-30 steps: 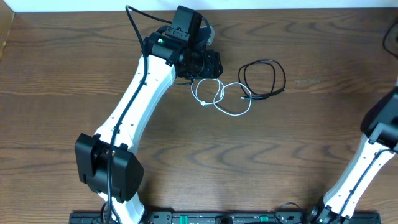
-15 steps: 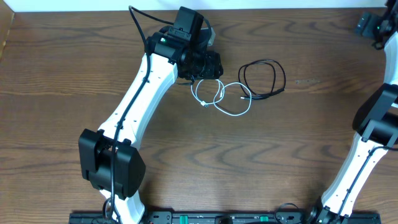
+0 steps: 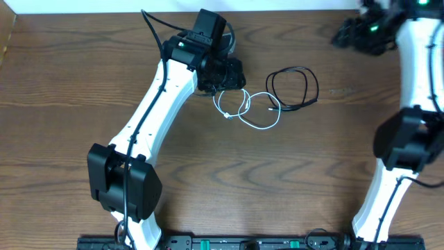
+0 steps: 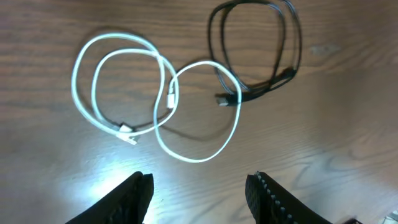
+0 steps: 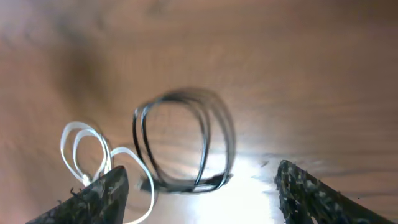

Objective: Untangle cables
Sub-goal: 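Reach the right gripper to the black cable and grasp it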

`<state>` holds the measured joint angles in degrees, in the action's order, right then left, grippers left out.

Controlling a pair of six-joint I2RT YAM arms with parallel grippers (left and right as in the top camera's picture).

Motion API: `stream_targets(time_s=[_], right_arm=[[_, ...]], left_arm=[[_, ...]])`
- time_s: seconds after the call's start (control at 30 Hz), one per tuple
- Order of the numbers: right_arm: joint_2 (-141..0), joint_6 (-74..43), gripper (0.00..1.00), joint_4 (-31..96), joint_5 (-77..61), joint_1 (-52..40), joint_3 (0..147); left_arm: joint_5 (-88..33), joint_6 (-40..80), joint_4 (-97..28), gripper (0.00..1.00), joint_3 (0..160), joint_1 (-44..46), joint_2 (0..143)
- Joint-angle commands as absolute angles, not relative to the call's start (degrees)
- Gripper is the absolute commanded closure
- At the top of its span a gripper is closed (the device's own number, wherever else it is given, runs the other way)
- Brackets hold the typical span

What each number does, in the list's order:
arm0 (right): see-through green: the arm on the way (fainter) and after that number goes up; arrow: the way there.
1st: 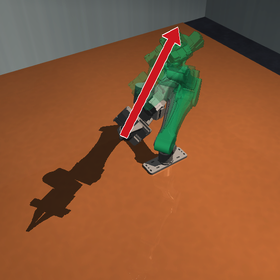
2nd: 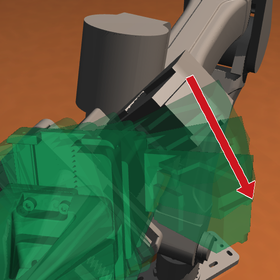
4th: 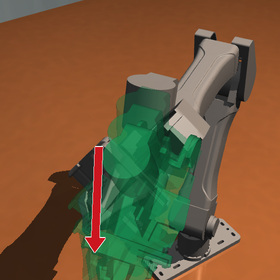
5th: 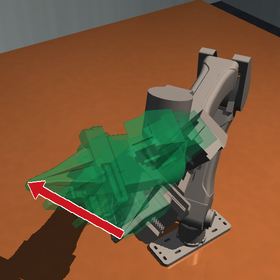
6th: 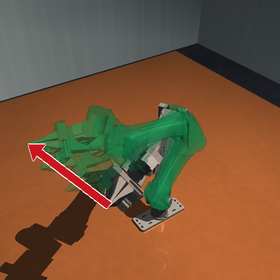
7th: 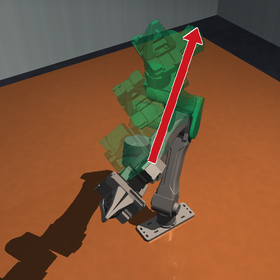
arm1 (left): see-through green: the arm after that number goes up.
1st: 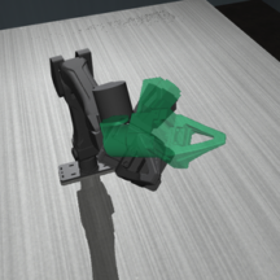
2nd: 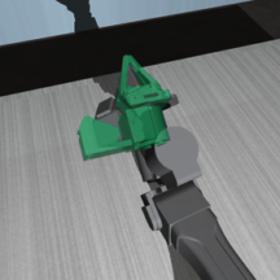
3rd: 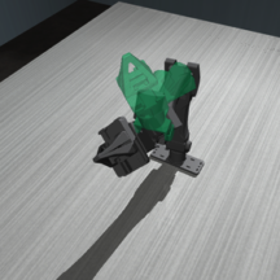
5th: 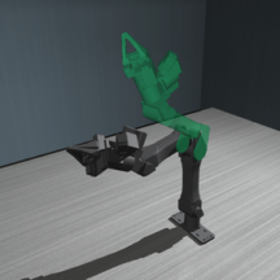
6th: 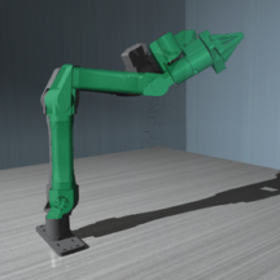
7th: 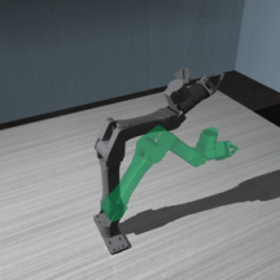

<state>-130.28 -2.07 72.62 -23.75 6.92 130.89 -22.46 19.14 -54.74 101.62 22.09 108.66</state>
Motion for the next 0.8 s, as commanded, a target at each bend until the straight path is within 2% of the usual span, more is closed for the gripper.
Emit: stream_targets(time_s=[0.0, 0.2, 0.4, 0.6, 0.77], right_arm=[[-132.6, 0.3, 0.29, 72.9, -20.6, 3.9, 126.9], [-132.6, 4.4, 0.31, 65.2, -13.9, 1.0, 117.1], [-132.9, 14.0, 0.28, 50.4, -13.8, -0.6, 106.8], [-133.1, 17.2, 0.26, 47.1, -14.0, -1.0, 104.5], [-134.7, 17.3, 0.31, 47.4, -11.9, -2.7, 104.1]], left_arm=[[-20.9, 19.8, -56.1, 0.47, 101.5, 20.4, 109.4], [-19.6, 17.6, -59.5, 0.47, 101.5, 17.9, 109.4], [-19.6, 17.6, -60.8, 0.47, 101.5, 16.1, 109.4], [-14.8, 17.6, -60.8, 0.47, 101.5, 16.1, 109.4], [-12.8, 17.6, -60.8, 0.46, 101.5, 16.1, 109.4]])
